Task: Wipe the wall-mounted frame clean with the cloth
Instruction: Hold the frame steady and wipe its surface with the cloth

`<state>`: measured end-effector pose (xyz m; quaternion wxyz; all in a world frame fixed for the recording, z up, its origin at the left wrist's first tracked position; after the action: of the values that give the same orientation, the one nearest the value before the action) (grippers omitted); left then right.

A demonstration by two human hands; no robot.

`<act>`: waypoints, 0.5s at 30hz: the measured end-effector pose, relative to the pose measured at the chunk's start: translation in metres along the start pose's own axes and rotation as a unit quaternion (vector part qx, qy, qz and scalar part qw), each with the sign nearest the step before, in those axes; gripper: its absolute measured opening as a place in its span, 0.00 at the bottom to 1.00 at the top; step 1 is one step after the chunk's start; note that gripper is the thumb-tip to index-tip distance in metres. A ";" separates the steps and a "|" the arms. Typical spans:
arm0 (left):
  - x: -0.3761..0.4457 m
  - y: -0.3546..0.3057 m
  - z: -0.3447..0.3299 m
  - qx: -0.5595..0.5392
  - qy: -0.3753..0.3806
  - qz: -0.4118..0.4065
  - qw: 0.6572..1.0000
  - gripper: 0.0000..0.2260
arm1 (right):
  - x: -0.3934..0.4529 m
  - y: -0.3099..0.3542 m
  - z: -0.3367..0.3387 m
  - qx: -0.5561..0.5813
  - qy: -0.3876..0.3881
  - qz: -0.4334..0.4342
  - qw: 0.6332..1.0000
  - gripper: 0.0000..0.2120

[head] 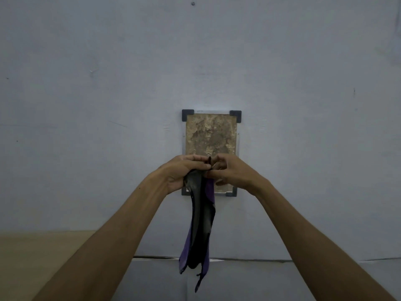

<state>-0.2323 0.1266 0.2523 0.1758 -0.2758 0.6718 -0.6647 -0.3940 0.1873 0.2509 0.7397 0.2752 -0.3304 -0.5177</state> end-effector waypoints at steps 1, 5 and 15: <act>-0.004 0.000 0.000 0.008 0.005 0.002 1.000 0.16 | -0.002 -0.001 -0.001 0.015 0.001 0.000 1.000 0.12; -0.015 0.007 0.000 0.038 0.005 0.012 0.999 0.17 | -0.009 -0.008 -0.012 0.079 -0.013 -0.017 0.997 0.07; -0.024 0.041 -0.018 -0.041 -0.012 -0.029 0.999 0.12 | -0.031 -0.033 -0.036 0.242 -0.036 -0.009 0.970 0.11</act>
<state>-0.2298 0.1543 0.2094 0.1535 -0.3100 0.6878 -0.6381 -0.3926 0.2084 0.1975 0.6343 0.4302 -0.4697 -0.4381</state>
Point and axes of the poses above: each hand's wrist, its own x-axis towards the middle knuckle, its own z-axis out of the back of the hand, y = z × x, the point moved 2 cm from there along x, towards the middle knuckle, and after that the axes turned 15 degrees about y, right-handed, at the moved point
